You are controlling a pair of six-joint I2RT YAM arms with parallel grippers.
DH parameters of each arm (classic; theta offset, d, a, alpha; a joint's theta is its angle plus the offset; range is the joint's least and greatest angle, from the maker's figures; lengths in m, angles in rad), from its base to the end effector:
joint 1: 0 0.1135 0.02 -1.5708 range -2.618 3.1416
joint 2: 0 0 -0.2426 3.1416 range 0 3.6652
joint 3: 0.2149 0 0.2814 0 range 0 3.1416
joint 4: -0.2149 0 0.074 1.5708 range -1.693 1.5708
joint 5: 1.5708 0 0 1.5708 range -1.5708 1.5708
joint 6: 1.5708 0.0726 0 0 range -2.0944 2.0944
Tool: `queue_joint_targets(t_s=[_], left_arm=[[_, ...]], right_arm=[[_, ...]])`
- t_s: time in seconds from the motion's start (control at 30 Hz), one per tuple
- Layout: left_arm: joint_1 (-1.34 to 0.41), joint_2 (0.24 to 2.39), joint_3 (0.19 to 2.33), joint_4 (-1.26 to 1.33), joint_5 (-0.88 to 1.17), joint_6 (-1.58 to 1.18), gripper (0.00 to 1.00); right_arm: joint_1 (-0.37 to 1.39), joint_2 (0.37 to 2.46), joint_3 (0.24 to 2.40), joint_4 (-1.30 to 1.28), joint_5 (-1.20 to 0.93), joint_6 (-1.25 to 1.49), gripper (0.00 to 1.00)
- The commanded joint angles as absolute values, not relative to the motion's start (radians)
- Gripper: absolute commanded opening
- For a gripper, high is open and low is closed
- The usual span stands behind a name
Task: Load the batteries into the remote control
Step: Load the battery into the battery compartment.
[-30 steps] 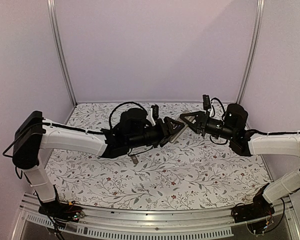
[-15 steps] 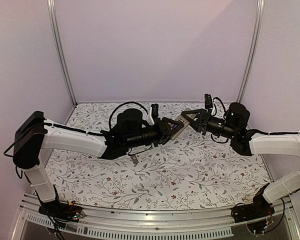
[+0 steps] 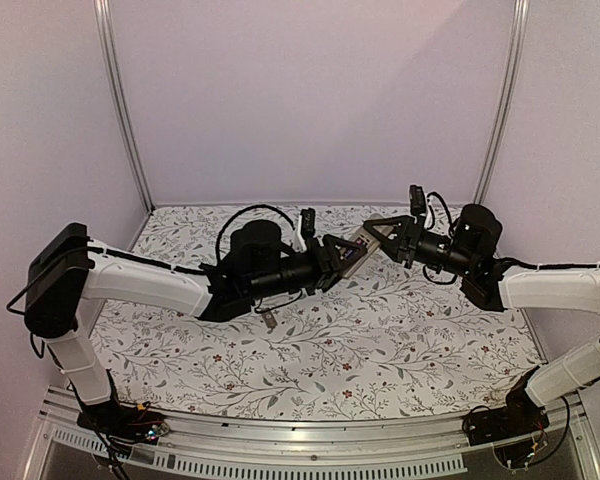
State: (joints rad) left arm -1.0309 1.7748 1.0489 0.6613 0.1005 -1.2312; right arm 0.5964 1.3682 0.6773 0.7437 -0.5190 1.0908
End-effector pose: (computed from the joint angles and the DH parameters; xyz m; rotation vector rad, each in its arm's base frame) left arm 0.2305 -0.3988 0.2040 -0.1049 1.9755 -1.7185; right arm 0.2761 0.2310 0.2294 -0.0463 1.8022 1.6737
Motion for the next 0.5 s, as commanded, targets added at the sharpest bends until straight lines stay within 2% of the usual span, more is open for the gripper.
queue_joint_targets(t_s=[0.0, 0.27, 0.47], left_arm=[[-1.022, 1.723, 1.054, 0.565, 0.075, -1.15, 0.61], [-1.014, 1.714, 1.09, 0.553, 0.082, -1.111, 0.67], [-1.013, 1.732, 1.116, 0.529, 0.067, -1.121, 0.66]], right_arm=[[0.6, 1.357, 0.687, 0.79, -0.543, 1.057, 0.0], [0.609, 1.359, 0.679, 0.754, -0.545, 1.024, 0.0], [0.622, 1.353, 0.68, 0.725, -0.529, 0.994, 0.0]])
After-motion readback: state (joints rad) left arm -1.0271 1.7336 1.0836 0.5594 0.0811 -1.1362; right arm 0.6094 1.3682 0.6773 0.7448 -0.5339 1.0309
